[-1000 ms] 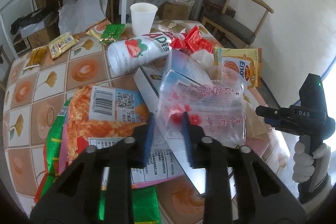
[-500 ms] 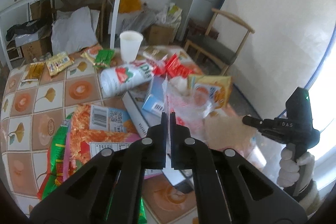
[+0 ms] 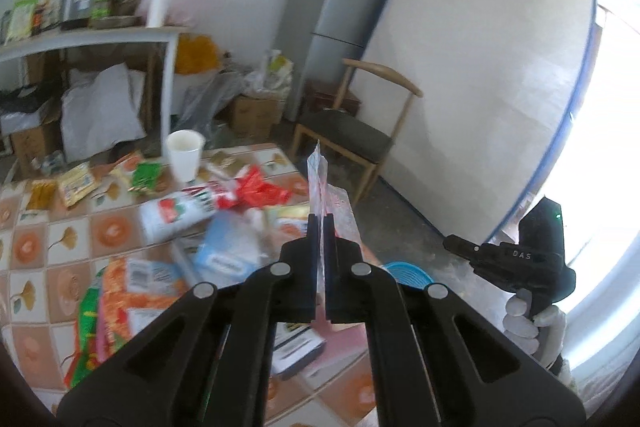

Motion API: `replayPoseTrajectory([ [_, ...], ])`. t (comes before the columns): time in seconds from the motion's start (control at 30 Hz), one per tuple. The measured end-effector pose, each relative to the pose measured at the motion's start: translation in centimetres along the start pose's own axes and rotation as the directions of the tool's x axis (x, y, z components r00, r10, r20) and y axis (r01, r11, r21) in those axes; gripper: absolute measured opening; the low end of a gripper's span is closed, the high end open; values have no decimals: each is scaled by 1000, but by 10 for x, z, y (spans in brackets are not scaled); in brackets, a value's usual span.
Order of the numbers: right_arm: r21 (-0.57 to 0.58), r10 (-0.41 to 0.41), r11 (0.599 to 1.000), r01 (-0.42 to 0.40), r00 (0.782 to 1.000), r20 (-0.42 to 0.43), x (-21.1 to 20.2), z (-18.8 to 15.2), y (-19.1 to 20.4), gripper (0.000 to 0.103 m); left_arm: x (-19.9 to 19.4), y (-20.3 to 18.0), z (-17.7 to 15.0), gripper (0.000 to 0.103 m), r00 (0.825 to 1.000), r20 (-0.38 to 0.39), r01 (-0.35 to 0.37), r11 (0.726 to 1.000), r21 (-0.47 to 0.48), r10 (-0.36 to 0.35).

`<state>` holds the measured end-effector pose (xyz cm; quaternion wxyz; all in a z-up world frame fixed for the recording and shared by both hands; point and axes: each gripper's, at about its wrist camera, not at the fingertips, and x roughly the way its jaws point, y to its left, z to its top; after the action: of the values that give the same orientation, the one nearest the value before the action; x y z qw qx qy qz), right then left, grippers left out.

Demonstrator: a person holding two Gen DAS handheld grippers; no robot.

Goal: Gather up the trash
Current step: 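Grasp the clear plastic bag with the left gripper while the right gripper grasps the tan paper towel, then carry the bag and paper towel to the blue wastebasket and release both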

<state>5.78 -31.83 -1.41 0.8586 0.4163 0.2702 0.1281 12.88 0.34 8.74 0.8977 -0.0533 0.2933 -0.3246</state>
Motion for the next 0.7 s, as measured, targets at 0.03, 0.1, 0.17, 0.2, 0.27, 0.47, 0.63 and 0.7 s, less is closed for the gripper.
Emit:
replayPoseTrajectory([
  [0.03,3,-11,1000,11,1000,12,-9,0,-4,4,6,-8,0,1,1000,-5,8,1000,13,-8],
  [0.1,12,-29,1000,29,1000,6,-18,-1,-10,5,15,-20,-3,1,1000,-13,8,1000,27,-8],
  [0.17,31,-63,997,64,998,-27,-20,-6,-18,7,25,-29,-7,1,1000,-22,2,1000,28,-2],
  [0.2,35,-76,996,78,995,-57,-16,-7,-22,13,28,-31,-9,1,1000,-27,0,1000,24,0],
  [0.27,74,-87,993,97,987,-133,0,-13,-35,45,36,-33,-14,1,999,-41,-18,1000,17,19],
  [0.47,103,-97,986,134,948,-302,82,-26,-64,61,46,-18,-28,1,993,-92,-79,996,-27,77],
  [0.63,127,-97,981,144,941,-324,136,-13,-82,61,38,-3,-34,1,989,-94,-121,991,-55,115],
  [0.7,114,-81,986,124,942,-326,148,-6,-77,53,35,4,-35,1,987,-93,-138,988,-69,131],
])
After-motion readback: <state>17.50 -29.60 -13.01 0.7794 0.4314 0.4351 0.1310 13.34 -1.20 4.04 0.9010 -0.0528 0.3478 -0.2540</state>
